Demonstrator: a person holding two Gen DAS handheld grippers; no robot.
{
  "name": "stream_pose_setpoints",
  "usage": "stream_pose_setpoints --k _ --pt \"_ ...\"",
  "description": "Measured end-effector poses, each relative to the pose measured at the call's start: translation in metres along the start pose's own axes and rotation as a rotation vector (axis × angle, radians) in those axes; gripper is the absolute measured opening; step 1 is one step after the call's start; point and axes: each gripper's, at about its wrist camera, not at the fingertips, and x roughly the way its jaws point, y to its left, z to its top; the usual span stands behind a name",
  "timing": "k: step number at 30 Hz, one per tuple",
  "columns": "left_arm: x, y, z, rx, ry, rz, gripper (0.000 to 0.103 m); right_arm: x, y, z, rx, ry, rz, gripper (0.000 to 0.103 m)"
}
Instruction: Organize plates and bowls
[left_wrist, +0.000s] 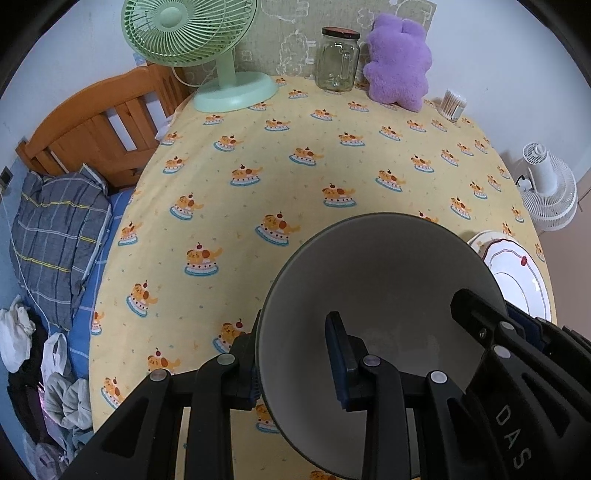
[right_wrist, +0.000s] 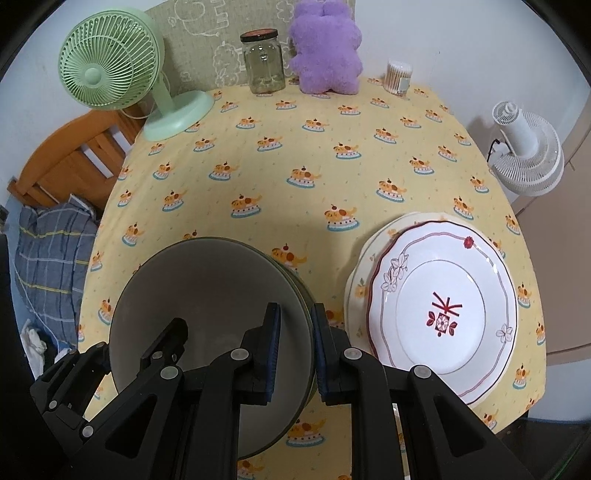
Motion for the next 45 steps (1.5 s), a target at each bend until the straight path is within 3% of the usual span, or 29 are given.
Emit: stream_pose_setpoints --k 14,21,30,32,34,37,45 --pt "-0.003 -0.006 -0.008 0.059 -0.073 0.028 0.029 0.003 -0.001 -0.005 -0.074 -0.056 -0.023 0.02" --pt "-0.011 0.004 -0.017 0.069 -0.105 -0.029 0.059 -0.006 -0.008 -0.011 -0.074 -0.062 0.039 0.02" --pt "-0.019 0.026 -0.025 0.036 -0.112 -0.103 0.081 -0.012 -0.027 -0.018 0.007 -0.02 0.1 0.02" --pt "-0.015 0.026 -0.024 0.039 -0.102 -0.106 0.081 -0.009 -0.03 -0.018 0.027 -0.003 0.132 0.023" --pt "-0.009 0.025 -0.021 0.037 -0.086 -0.104 0.081 -0.006 -0.032 -0.018 0.041 0.006 0.161 0.037" --pt "-0.002 0.024 -0.019 0.033 -0.066 -0.105 0.081 -0.003 -0.035 -0.017 0.059 -0.002 0.177 0.051" --pt "0.019 0.016 -0.016 0.016 -0.018 -0.101 0.081 0.029 -0.041 -0.006 0.091 0.059 0.247 0.053"
